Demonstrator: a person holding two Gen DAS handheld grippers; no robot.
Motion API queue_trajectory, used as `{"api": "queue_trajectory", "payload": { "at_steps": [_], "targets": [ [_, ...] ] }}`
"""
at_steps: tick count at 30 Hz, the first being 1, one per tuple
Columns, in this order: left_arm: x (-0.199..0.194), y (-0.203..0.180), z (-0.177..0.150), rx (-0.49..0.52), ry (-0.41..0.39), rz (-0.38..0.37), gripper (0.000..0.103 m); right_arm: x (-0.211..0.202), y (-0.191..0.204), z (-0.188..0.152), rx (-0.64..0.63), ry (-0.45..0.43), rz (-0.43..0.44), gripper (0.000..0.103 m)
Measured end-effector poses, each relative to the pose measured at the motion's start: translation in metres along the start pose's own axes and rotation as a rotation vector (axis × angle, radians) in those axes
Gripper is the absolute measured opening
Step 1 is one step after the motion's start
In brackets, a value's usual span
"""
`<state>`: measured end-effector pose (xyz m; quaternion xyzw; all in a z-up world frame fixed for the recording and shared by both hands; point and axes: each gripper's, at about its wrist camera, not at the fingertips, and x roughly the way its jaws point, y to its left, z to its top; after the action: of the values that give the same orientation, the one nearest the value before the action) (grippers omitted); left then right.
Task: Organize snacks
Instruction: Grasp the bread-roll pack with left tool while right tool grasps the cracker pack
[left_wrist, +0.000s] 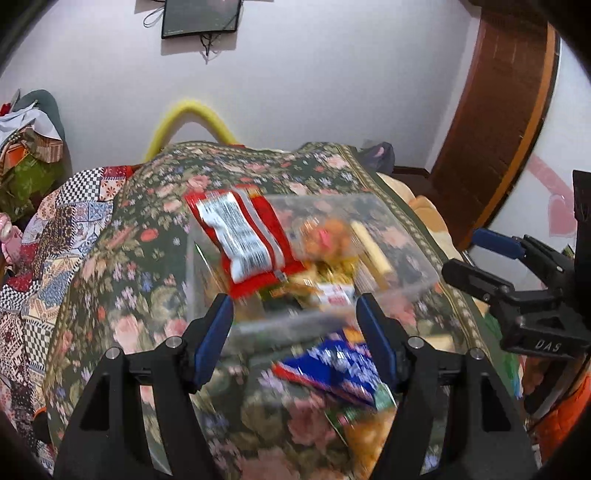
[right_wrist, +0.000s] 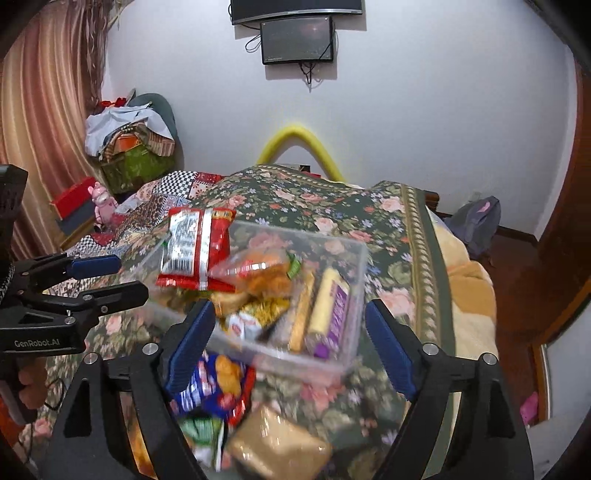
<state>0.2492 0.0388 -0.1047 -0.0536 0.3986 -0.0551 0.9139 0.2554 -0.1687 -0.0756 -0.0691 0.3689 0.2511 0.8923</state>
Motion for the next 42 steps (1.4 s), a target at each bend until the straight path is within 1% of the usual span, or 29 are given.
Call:
{"api": "queue_trajectory", "payload": {
  "at_steps": [2, 4, 6, 10, 12, 14, 18, 20, 24, 25, 28, 30, 32, 33, 34, 36, 42],
  "targets": [
    [0.0, -0.006, -0.011, 0.005, 0.019, -0.013, 0.07, -0.004, -0.002, -0.01, 0.003, 0.003, -0.009, 0.086],
    [0.004, -0.012, -0.024, 0.007, 0.046, -0.012, 0.07, -0.006, -0.006, -0.021, 0.009, 0.013, -0.034, 0.086],
    [0.008, -0.019, -0.036, 0.001, 0.073, -0.019, 0.07, -0.006, -0.01, -0.034, 0.025, 0.038, -0.042, 0.086],
    [0.015, -0.032, -0.058, -0.017, 0.126, -0.062, 0.07, -0.004, -0.017, -0.057, 0.057, 0.09, -0.035, 0.086],
    [0.017, -0.04, -0.067, -0.011, 0.146, -0.079, 0.07, -0.002, -0.016, -0.066, 0.041, 0.106, -0.066, 0.086],
    [0.019, -0.048, -0.075, 0.004, 0.157, -0.076, 0.07, -0.003, -0.014, -0.072, 0.03, 0.115, -0.084, 0.086],
    [0.026, -0.056, -0.089, 0.02, 0.186, -0.064, 0.07, 0.004, -0.01, -0.078, 0.04, 0.136, -0.068, 0.086],
    [0.033, -0.056, -0.095, 0.019, 0.214, -0.065, 0.07, 0.007, -0.009, -0.081, 0.041, 0.146, -0.067, 0.086],
    [0.042, -0.046, -0.109, -0.007, 0.256, -0.092, 0.073, 0.018, -0.005, -0.086, 0.067, 0.174, -0.044, 0.086],
    [0.042, -0.044, -0.112, -0.004, 0.255, -0.088, 0.073, 0.02, -0.002, -0.087, 0.068, 0.183, -0.038, 0.086],
    [0.037, -0.044, -0.12, 0.031, 0.22, -0.055, 0.073, 0.03, 0.004, -0.091, 0.072, 0.195, -0.032, 0.087],
    [0.034, -0.043, -0.124, 0.052, 0.201, -0.034, 0.073, 0.034, 0.008, -0.094, 0.072, 0.198, -0.051, 0.088],
    [0.033, -0.043, -0.126, 0.063, 0.187, -0.027, 0.07, 0.038, 0.008, -0.096, 0.079, 0.208, -0.051, 0.088],
    [0.031, -0.042, -0.127, 0.066, 0.178, -0.026, 0.065, 0.038, 0.006, -0.098, 0.093, 0.206, -0.044, 0.088],
    [0.029, -0.041, -0.128, 0.064, 0.173, -0.034, 0.056, 0.037, 0.005, -0.099, 0.105, 0.205, -0.038, 0.088],
    [0.024, -0.038, -0.129, 0.054, 0.17, -0.053, 0.045, 0.036, 0.0, -0.101, 0.134, 0.206, -0.022, 0.088],
    [0.008, -0.034, -0.12, 0.059, 0.12, -0.036, 0.044, 0.028, -0.003, -0.106, 0.154, 0.19, -0.024, 0.086]
  ]
}}
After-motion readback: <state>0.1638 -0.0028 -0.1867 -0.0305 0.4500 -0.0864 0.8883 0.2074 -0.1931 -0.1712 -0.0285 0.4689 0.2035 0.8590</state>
